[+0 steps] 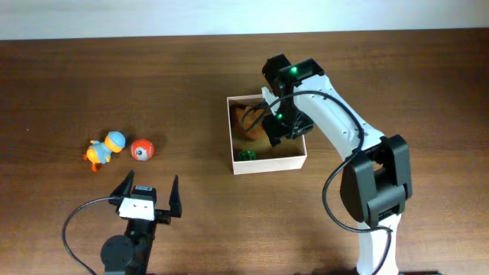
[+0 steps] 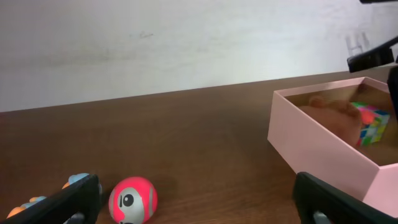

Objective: Pack container
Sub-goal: 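Lower the green ball into the box and open the right gripper, then raise the right gripper out of the box and retract right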

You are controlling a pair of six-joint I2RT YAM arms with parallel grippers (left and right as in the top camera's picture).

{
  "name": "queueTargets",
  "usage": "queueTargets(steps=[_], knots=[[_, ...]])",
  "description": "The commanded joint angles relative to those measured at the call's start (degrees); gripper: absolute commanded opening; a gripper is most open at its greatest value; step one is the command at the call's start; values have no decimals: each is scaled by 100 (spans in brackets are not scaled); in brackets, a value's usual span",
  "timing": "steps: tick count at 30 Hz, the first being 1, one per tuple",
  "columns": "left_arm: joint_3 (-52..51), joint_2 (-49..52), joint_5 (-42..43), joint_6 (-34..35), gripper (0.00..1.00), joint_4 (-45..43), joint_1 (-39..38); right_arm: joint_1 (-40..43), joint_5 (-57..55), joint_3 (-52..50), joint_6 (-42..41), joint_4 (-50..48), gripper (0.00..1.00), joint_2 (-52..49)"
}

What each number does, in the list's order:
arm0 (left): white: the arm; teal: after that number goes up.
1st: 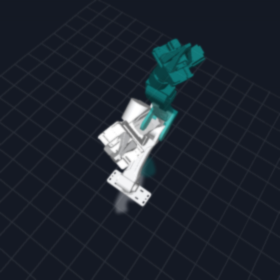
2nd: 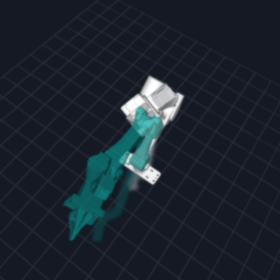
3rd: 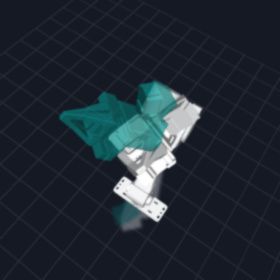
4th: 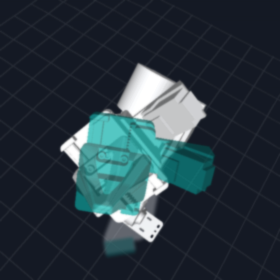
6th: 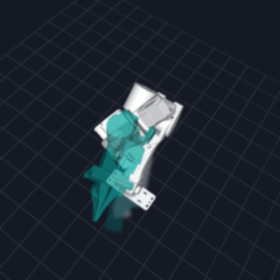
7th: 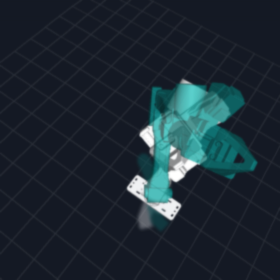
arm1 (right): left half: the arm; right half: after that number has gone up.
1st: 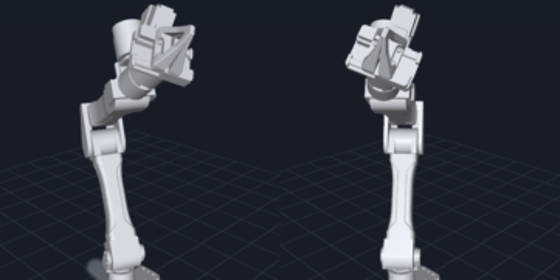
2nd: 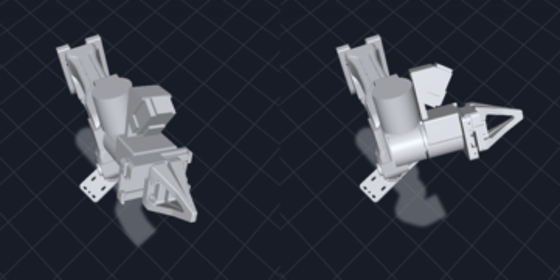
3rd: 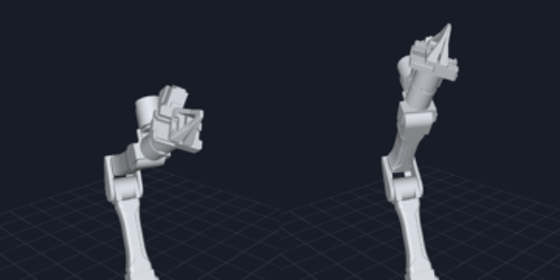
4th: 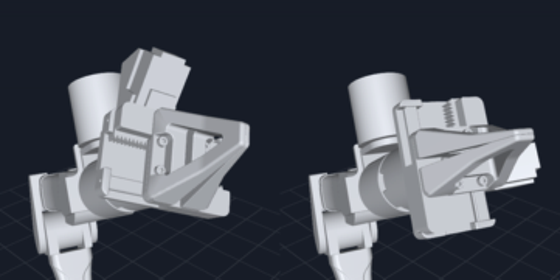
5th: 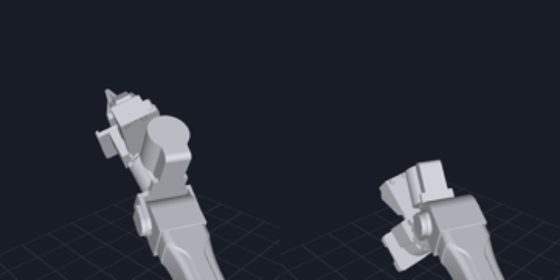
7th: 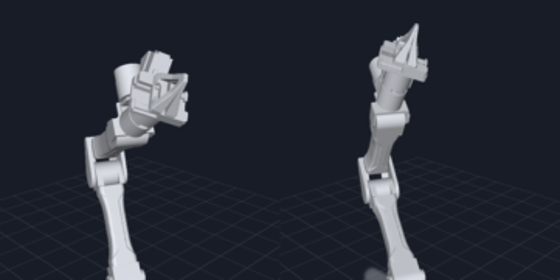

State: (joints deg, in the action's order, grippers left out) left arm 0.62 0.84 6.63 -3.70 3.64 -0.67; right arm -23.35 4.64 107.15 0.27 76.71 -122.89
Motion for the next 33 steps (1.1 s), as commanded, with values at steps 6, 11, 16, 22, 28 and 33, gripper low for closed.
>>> queueTargets(steps=[6,11,16,22,28,33], knots=[[-11,-50,2,-109,99,33,33,-337,68,1834,74,859,65,28],[-11,-50,2,-109,99,33,33,-337,-846,2568,-807,1384,70,28],[-11,-50,2,-109,99,33,33,68,-1456,2476,-1604,1637,70,28],[-11,-50,2,-109,99,33,33,529,-1438,1884,-1665,1554,70,28],[-11,-50,2,-109,99,33,33,848,-1434,892,-1665,1043,69,28],[-11,-50,2,-109,99,33,33,920,-1364,195,-1665,623,69,28]])
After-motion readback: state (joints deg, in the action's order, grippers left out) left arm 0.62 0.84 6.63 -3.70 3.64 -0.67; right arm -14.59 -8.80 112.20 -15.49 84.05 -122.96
